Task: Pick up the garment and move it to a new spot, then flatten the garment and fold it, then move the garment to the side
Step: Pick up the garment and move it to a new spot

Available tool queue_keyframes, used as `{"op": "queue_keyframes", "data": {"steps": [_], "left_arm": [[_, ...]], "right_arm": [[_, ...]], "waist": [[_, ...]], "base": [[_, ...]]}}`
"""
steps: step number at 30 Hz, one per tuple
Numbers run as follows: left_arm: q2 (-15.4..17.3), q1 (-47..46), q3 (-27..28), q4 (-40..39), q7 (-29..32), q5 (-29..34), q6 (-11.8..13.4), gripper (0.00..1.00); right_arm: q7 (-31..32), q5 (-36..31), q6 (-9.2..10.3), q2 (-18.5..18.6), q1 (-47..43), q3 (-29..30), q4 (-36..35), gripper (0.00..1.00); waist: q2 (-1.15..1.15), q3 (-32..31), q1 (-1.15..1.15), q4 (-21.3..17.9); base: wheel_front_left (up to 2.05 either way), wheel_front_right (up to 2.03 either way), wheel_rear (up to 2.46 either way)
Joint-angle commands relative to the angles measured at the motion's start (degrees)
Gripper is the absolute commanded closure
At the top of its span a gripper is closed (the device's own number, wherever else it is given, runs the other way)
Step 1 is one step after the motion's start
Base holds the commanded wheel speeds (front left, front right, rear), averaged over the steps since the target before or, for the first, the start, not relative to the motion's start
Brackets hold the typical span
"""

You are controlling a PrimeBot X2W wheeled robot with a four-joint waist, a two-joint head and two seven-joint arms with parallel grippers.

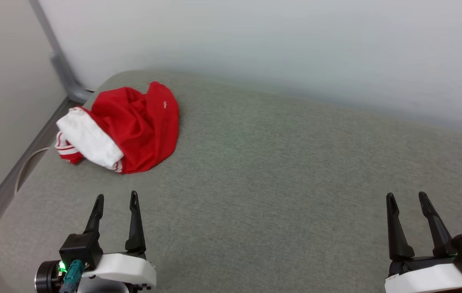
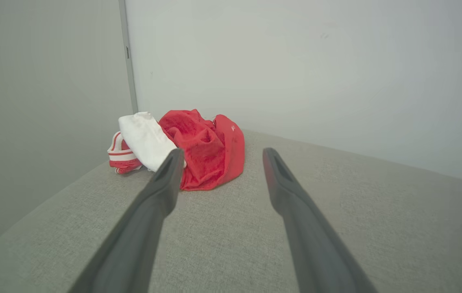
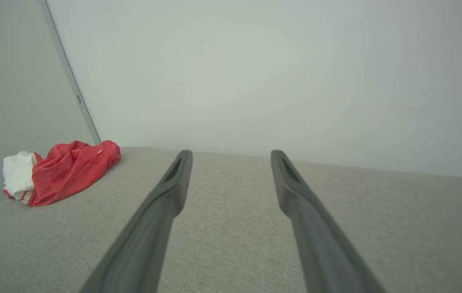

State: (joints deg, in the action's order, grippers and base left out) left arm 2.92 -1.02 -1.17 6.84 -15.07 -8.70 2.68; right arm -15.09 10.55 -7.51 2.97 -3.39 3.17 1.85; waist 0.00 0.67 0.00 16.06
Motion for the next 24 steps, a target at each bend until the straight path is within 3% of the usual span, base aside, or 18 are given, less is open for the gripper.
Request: {"op": "queue_keyframes", "data": {"steps": [1,13,24], "left_arm": [[-0.04,-0.26,0.34,-0.14,-0.16,0.44,0.23,0.00],[-0.05,-0.10,1.28,-0.43,-0.16,0.26,0.80,0.00],[-0.04,-0.60,2.50,-0.30,-0.16,-0.52,1.10,0.00]], "right_arm": [[-0.12,-0.34,0.04,-0.18,-0.03,-0.05,-0.25,0.00],[-0.12,-0.85,0.04,-0.18,0.57,-0.52,-0.51,0.00],[-0.12,-1.30,0.04,-0.18,1.15,-1.27,-0.49,0.00]], "waist": [[0.00,0.12,0.00,2.35],[0.00,0.99,0.00,9.33],[0.00,1.80,0.00,9.97]], "base": [[0.00,0.00,0.00],[0.00,0.00,0.00],[0.00,0.00,0.00]]}}
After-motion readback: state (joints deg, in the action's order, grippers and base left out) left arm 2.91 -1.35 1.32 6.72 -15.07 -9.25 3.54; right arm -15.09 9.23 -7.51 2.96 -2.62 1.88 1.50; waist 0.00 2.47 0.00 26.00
